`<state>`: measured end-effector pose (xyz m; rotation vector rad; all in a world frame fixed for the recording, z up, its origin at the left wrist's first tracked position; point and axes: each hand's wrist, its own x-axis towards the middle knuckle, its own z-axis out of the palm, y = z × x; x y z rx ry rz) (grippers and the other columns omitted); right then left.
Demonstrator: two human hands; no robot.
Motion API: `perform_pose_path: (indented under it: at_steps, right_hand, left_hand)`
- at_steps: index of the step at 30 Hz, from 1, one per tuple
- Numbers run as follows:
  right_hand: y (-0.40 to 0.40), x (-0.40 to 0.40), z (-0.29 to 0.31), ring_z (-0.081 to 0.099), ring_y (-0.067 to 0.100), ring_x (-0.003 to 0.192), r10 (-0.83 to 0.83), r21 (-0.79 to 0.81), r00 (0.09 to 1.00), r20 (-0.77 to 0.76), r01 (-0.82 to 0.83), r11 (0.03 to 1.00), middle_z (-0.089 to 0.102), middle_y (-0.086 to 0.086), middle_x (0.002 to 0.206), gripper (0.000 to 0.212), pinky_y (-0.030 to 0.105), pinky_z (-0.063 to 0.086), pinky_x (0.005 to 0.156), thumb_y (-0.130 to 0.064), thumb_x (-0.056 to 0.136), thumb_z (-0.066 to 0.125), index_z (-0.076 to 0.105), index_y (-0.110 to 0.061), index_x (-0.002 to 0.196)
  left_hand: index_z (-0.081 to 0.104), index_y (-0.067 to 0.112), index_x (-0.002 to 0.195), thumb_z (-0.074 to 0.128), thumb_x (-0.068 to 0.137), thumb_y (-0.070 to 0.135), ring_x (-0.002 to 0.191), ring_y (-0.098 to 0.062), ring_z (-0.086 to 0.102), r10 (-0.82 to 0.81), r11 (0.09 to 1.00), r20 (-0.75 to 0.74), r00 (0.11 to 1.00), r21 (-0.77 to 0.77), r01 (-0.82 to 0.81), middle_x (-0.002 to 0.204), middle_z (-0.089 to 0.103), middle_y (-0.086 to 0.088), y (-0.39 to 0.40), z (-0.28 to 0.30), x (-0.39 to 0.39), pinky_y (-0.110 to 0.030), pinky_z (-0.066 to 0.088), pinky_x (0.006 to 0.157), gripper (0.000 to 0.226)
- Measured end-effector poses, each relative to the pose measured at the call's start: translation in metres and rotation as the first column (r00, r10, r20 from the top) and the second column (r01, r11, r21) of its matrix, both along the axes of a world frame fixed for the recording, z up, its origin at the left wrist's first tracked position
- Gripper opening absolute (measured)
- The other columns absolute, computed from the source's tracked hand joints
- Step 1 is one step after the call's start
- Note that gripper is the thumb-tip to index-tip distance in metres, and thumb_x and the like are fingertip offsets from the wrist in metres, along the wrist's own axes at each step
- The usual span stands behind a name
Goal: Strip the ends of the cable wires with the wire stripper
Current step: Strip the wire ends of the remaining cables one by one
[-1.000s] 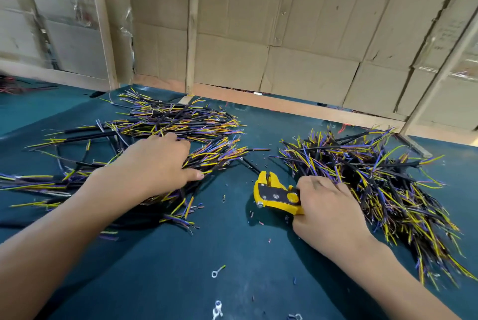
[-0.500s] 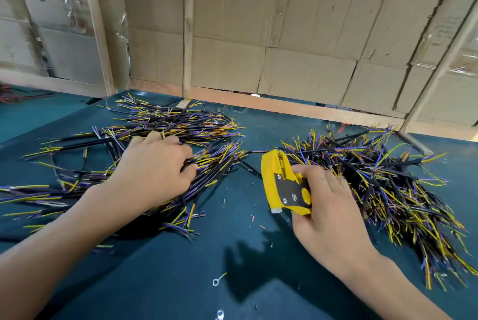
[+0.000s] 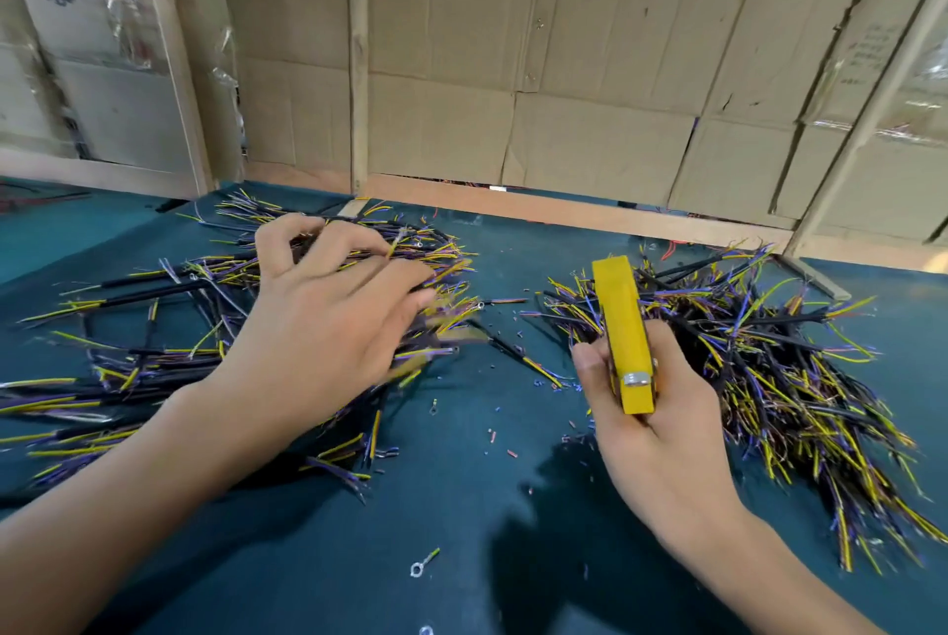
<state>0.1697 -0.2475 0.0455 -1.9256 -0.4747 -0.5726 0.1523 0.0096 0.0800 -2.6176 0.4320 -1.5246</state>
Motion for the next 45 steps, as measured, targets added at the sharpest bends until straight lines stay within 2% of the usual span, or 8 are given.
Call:
perform_pose_path:
  at_steps: [8, 13, 18, 23, 27, 31, 35, 45]
  right_hand:
    - [0.015, -0.018, 0.022, 0.065, 0.018, 0.066, 0.415, 0.323, 0.896, -0.156, -0.351, 0.879, 0.076, 0.012, 0.089, 0.032, 0.030, 0.058, 0.065, -0.024, 0.081, 0.074, 0.071, -0.008, 0.108]
    - [0.016, -0.017, 0.018, 0.068, 0.012, 0.065, 0.398, 0.274, 0.894, -0.207, -0.337, 0.901, 0.074, 0.001, 0.072, 0.002, 0.020, 0.054, 0.066, -0.014, 0.082, 0.077, 0.077, -0.016, 0.082]
    - [0.020, -0.014, 0.011, 0.071, 0.016, 0.066, 0.307, 0.318, 0.916, -0.260, -0.219, 0.922, 0.077, 0.005, 0.076, 0.027, 0.025, 0.057, 0.064, -0.009, 0.094, 0.068, 0.077, -0.029, 0.079]
    - [0.017, -0.007, 0.010, 0.070, 0.026, 0.068, 0.298, 0.474, 0.883, -0.363, -0.100, 0.875, 0.076, 0.015, 0.081, 0.021, 0.036, 0.057, 0.067, -0.008, 0.095, 0.068, 0.077, -0.015, 0.077]
    - [0.015, -0.005, 0.011, 0.068, 0.024, 0.067, 0.307, 0.530, 0.857, -0.413, -0.048, 0.847, 0.075, 0.018, 0.080, 0.027, 0.047, 0.061, 0.070, -0.005, 0.094, 0.068, 0.078, -0.015, 0.071]
    - [0.002, 0.003, 0.019, 0.066, 0.026, 0.063, 0.453, 0.574, 0.669, -0.589, -0.048, 0.817, 0.073, 0.022, 0.082, 0.014, 0.045, 0.060, 0.064, -0.006, 0.088, 0.072, 0.077, -0.010, 0.075]
    - [-0.005, 0.001, 0.036, 0.061, 0.025, 0.052, 0.454, 0.451, 0.357, -0.816, -0.098, 0.887, 0.065, 0.014, 0.070, 0.035, 0.044, 0.058, 0.056, -0.022, 0.061, 0.084, 0.075, -0.007, 0.091]
    - [-0.013, -0.012, 0.053, 0.062, 0.026, 0.052, 0.148, 0.103, 0.668, -0.729, -0.107, 0.989, 0.067, 0.003, 0.089, 0.019, 0.049, 0.061, 0.058, -0.026, 0.087, 0.077, 0.073, -0.015, 0.102]
  left_hand:
    - [0.076, 0.027, 0.104, 0.056, 0.102, 0.035, 0.111, -0.020, 0.063, -0.229, 0.966, 0.000, 0.973, 0.122, 0.227, 0.091, 0.071, 0.019, -0.024, -0.005, -0.008, -0.051, 0.034, 0.090, 0.021]
    - [0.072, 0.011, 0.113, 0.055, 0.101, 0.022, 0.113, -0.030, 0.060, -0.425, 0.891, -0.200, 0.883, 0.077, 0.447, 0.105, 0.071, 0.004, -0.029, -0.013, -0.004, -0.041, 0.049, 0.089, 0.023]
    - [0.041, 0.024, 0.147, 0.074, 0.084, 0.038, 0.115, -0.014, 0.054, -0.405, 0.914, -0.473, 0.782, -0.211, 0.346, 0.141, 0.042, -0.004, -0.022, -0.019, 0.001, -0.024, 0.041, 0.102, 0.072]
    - [0.045, 0.043, 0.136, 0.041, 0.073, 0.079, 0.103, -0.015, 0.061, -0.113, 0.987, -0.580, 0.807, -0.161, 0.022, 0.104, 0.065, 0.014, 0.002, -0.014, 0.007, -0.030, 0.047, 0.087, 0.072]
    - [0.059, 0.043, 0.131, 0.068, 0.072, 0.061, 0.081, 0.016, 0.057, -0.374, 0.873, -0.568, 0.733, -0.483, 0.070, 0.081, 0.064, 0.027, 0.009, -0.009, 0.007, -0.001, 0.035, 0.076, 0.062]
    - [0.065, 0.045, 0.118, 0.074, 0.081, 0.036, 0.098, 0.013, 0.064, -0.592, 0.625, -0.356, 0.723, -0.770, 0.133, 0.093, 0.073, 0.028, 0.002, -0.007, 0.001, 0.002, 0.036, 0.086, 0.039]
    - [0.071, 0.033, 0.109, 0.063, 0.091, 0.030, 0.093, 0.003, 0.069, -0.563, 0.651, -0.155, 0.812, -0.688, 0.320, 0.098, 0.074, 0.020, -0.005, 0.000, -0.008, -0.013, 0.048, 0.088, 0.020]
    - [0.058, 0.027, 0.126, 0.051, 0.102, 0.026, 0.048, -0.014, 0.058, -0.536, 0.705, -0.130, 0.834, -0.612, 0.358, 0.096, 0.074, 0.018, -0.020, 0.000, -0.013, -0.019, 0.046, 0.054, 0.025]
